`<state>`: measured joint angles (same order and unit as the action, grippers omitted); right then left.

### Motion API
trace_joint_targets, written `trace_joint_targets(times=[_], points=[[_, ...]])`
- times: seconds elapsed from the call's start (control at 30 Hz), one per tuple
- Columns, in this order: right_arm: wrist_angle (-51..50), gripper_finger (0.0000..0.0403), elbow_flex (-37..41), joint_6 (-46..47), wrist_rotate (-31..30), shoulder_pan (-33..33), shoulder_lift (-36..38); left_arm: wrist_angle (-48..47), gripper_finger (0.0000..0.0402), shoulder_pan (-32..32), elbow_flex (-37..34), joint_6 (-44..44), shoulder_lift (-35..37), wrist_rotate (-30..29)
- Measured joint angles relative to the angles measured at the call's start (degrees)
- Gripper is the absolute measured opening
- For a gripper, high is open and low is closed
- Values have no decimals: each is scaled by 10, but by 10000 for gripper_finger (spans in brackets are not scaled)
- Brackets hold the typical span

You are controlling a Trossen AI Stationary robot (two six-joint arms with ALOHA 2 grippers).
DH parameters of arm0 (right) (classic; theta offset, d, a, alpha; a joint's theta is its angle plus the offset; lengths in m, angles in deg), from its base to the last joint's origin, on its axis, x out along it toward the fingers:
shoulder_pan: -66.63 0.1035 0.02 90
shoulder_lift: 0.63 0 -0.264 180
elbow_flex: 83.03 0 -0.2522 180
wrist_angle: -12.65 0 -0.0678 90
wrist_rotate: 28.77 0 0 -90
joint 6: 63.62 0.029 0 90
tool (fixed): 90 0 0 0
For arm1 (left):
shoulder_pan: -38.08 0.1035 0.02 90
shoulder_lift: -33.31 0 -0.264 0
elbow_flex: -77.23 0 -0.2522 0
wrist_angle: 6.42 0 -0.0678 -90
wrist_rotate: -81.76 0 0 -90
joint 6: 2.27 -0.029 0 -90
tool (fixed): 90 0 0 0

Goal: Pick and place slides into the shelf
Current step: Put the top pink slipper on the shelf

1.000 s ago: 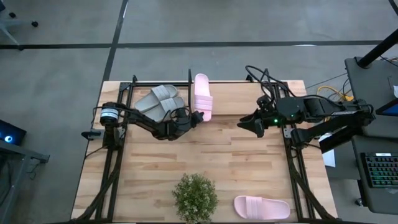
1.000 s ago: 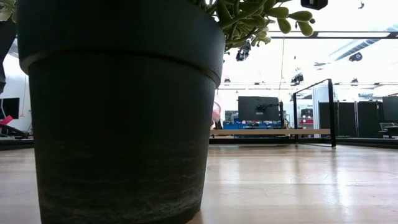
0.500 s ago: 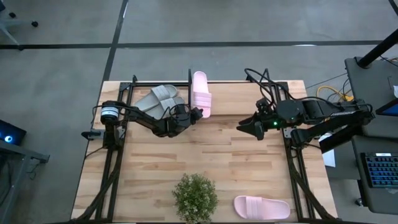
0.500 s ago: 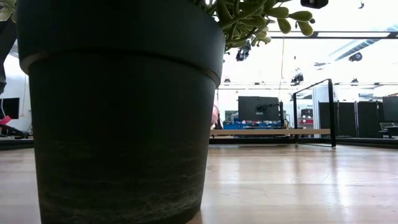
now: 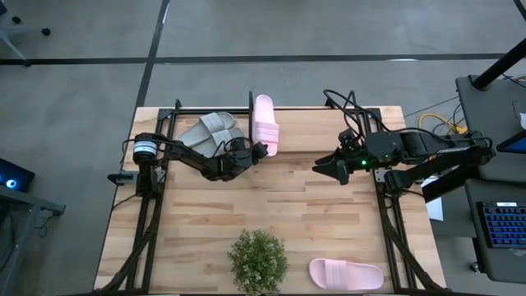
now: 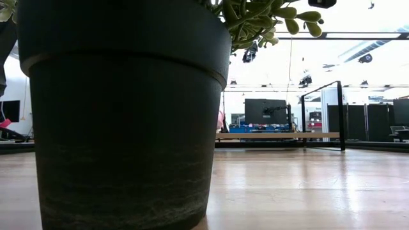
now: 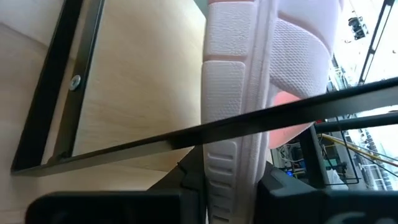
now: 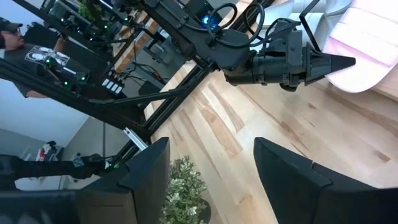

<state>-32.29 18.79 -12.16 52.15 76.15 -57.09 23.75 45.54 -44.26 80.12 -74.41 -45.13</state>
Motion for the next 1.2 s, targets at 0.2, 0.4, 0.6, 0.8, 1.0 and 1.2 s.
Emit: trace_joint_targets(times=[0.2, 0.4, 0.6, 0.8, 1.0, 1.2], points=[[1, 224, 0, 0, 0, 0, 0, -3, 50, 14, 0, 18, 0, 45], [1, 224, 0, 0, 0, 0, 0, -8, 52, 17, 0, 13, 0, 51], [2, 224, 0, 6, 0, 2, 0, -24, 52, 18, 0, 13, 0, 50], [2, 224, 0, 10, 0, 4, 0, -24, 60, 20, 0, 11, 0, 47], [2, 224, 0, 10, 0, 4, 0, -25, 104, 21, 0, 11, 0, 42], [2, 224, 0, 10, 0, 4, 0, -28, 151, 21, 0, 11, 0, 43]])
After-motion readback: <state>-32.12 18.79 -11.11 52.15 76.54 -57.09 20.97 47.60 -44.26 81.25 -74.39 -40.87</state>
